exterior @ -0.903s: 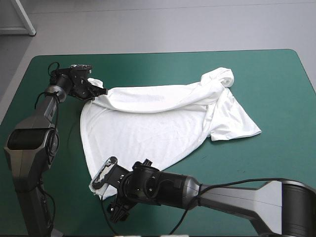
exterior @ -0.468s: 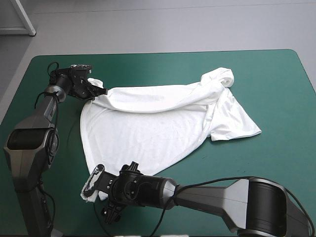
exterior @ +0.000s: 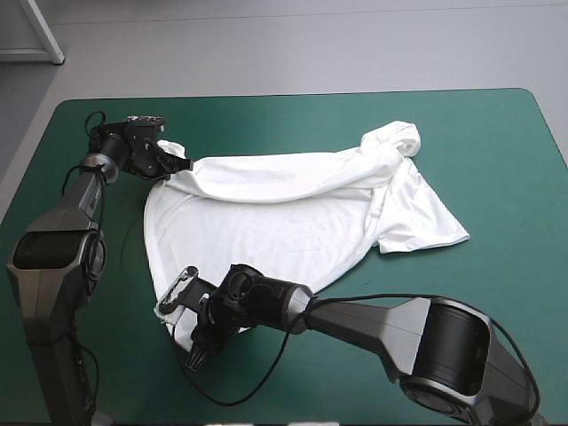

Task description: Fold the cloth

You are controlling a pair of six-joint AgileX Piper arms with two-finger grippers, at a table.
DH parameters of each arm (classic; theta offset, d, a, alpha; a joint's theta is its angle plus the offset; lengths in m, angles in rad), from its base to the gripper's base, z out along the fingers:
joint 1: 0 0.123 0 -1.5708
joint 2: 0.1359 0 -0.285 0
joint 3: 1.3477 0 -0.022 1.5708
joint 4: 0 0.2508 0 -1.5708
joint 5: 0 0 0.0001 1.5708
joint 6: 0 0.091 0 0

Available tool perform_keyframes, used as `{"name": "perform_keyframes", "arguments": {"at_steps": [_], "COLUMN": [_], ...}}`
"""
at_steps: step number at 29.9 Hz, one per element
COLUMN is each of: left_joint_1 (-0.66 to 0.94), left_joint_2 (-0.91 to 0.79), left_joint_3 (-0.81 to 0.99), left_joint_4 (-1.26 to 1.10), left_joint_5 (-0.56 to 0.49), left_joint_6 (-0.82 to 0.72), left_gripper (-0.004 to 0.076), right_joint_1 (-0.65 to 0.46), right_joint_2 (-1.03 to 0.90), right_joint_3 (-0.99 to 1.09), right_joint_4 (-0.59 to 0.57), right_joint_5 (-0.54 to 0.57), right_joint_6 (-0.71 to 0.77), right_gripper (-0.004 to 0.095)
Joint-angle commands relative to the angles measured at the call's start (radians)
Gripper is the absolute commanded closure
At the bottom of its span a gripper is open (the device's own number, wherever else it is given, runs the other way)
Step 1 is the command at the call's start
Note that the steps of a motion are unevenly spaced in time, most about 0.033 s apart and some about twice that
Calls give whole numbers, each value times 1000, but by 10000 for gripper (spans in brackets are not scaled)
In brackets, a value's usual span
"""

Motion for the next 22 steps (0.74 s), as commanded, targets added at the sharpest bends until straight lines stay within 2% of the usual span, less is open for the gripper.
{"name": "perform_keyframes", "arguments": {"at_steps": [1, 3, 6, 10, 15, 19, 22], "left_joint_1": [-6, -5, -3, -3, -3, -3, -3], "left_joint_2": [-21, -21, -28, -82, -219, -327, -410], "left_joint_3": [0, 0, 0, -15, -87, -157, -219], "left_joint_4": [-30, -30, -27, -27, -27, -31, -31], "left_joint_5": [72, 65, 65, 71, 126, 181, 224], "left_joint_6": [13, 19, 20, 23, 23, 23, 23], "left_gripper": [733, 733, 733, 733, 733, 733, 733], "right_joint_1": [0, 0, 0, -4, -19, -40, -42], "right_joint_2": [16, 32, 24, -59, -236, -379, -471], "right_joint_3": [-17, -17, -18, -28, -72, -143, -219], "right_joint_4": [65, 94, 116, 57, -141, -257, -385], "right_joint_5": [33, 35, 29, 33, 85, 172, 226], "right_joint_6": [-33, -44, -53, -26, 125, 186, 217], "right_gripper": [565, 681, 930, 923, 923, 923, 923]}}
